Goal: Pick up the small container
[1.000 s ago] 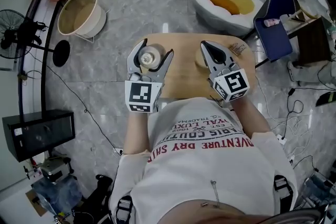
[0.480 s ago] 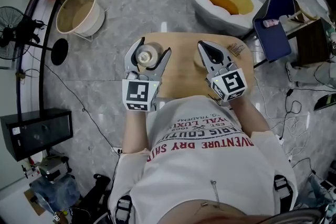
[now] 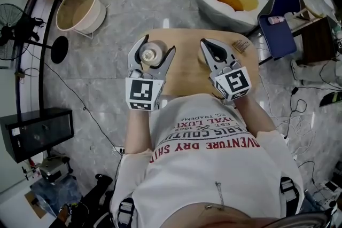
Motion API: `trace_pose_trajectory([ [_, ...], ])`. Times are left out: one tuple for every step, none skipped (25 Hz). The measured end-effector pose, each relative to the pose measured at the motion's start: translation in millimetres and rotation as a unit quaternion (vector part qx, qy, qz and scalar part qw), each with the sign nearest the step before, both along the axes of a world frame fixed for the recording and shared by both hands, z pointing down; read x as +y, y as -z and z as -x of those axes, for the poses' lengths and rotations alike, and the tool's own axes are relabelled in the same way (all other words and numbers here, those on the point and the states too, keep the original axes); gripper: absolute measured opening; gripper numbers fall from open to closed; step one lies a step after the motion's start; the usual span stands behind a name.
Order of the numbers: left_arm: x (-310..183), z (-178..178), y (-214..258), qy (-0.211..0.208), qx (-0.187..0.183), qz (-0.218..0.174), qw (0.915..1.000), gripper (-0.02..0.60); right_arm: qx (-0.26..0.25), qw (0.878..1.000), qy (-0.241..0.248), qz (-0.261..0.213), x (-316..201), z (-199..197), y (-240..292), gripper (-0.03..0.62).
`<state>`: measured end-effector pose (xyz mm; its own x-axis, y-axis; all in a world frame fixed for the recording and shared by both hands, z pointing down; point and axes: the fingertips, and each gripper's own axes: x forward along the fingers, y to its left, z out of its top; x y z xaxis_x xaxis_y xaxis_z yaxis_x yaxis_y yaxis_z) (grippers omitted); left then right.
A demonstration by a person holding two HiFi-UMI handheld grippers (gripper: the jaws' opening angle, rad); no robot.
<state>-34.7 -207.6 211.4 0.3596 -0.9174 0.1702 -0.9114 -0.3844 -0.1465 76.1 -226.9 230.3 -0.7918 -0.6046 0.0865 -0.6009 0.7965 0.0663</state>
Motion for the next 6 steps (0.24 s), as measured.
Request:
trace_pose_trajectory([
  [0.6, -0.1, -1.0, -0.001, 0.0, 0.0, 1.0, 0.342, 0.0, 1.0, 0.0, 0.0, 0.6, 0.2, -0.1, -0.005],
  [1.3, 0.2, -1.5, -0.001, 0.001, -0.001, 1.0, 0.342, 0.0, 1.0, -0.001, 0.0, 1.3, 0.4, -0.1, -0.005],
  [2.0, 0.7, -1.6, -0.001, 0.002, -0.001, 1.0, 0.342, 0.0, 1.0, -0.001, 0.0, 2.1, 0.7, 0.0, -0.005],
  [2.7, 1.4, -1.5, -0.001, 0.003, -0.001, 1.0, 0.342, 0.0, 1.0, -0.001, 0.0, 2.9, 1.1, 0.1, -0.005],
  [3.5, 2.0, -1.3, -0.001, 0.004, -0.002, 1.0, 0.342, 0.0, 1.0, -0.002, 0.0, 3.8, 1.5, 0.2, -0.005],
  [4.3, 2.6, -1.1, -0.001, 0.004, -0.002, 1.0, 0.342, 0.0, 1.0, -0.002, 0.0, 4.8, 1.9, 0.3, -0.005],
])
